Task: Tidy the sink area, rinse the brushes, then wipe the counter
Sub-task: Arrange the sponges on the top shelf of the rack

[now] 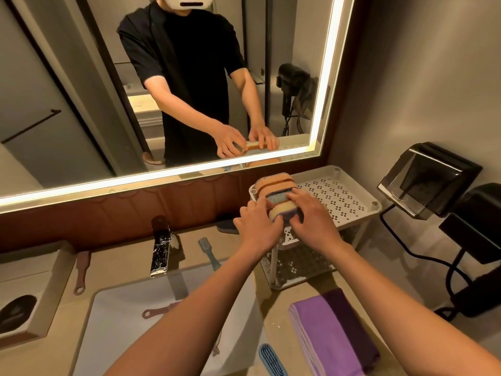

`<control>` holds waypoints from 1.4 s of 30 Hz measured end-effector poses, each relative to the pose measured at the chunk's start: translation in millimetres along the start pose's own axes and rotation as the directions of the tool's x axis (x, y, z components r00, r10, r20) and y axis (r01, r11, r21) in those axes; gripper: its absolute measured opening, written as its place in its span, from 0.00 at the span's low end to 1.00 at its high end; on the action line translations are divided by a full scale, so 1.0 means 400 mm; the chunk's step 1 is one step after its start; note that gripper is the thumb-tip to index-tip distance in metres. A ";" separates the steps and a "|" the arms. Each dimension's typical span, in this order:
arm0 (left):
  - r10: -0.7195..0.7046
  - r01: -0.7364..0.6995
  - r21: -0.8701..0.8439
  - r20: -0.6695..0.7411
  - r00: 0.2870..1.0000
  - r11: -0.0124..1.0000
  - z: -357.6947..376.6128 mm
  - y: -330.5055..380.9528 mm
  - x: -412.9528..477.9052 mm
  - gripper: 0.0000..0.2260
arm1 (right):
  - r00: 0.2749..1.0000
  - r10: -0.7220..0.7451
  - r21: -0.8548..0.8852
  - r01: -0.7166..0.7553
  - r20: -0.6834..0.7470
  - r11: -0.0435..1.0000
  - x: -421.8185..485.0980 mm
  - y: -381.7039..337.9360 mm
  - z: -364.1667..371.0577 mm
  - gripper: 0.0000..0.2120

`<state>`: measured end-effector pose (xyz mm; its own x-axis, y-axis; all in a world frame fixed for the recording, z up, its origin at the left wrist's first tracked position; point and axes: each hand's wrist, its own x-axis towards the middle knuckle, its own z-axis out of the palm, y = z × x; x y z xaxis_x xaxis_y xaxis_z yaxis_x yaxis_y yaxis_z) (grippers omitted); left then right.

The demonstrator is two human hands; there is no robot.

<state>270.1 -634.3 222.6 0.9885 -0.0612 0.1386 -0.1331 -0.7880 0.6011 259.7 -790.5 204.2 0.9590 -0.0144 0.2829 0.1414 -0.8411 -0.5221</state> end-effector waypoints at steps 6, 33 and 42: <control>0.054 -0.051 0.070 -0.038 0.998 0.996 0.014 -0.008 -0.009 0.09 | 0.987 0.036 -0.121 -0.017 0.156 0.993 -0.007 0.002 0.007 0.31; -0.078 0.054 -0.590 -0.016 0.997 0.805 -0.121 -0.245 -0.048 0.23 | 0.981 -0.112 0.088 0.099 0.156 0.991 0.015 -0.308 0.121 0.26; -0.130 0.217 -0.546 0.193 0.972 0.809 -0.145 -0.426 -0.090 0.24 | 0.961 -0.015 0.178 -0.036 0.276 0.983 -0.026 -0.345 0.306 0.26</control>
<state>253.0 -462.1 160.9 0.9925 -0.0753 -0.0959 0.0674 -0.3161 0.9463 260.4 -608.0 174.9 0.9873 0.1481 0.0578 0.1486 -0.7303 -0.6667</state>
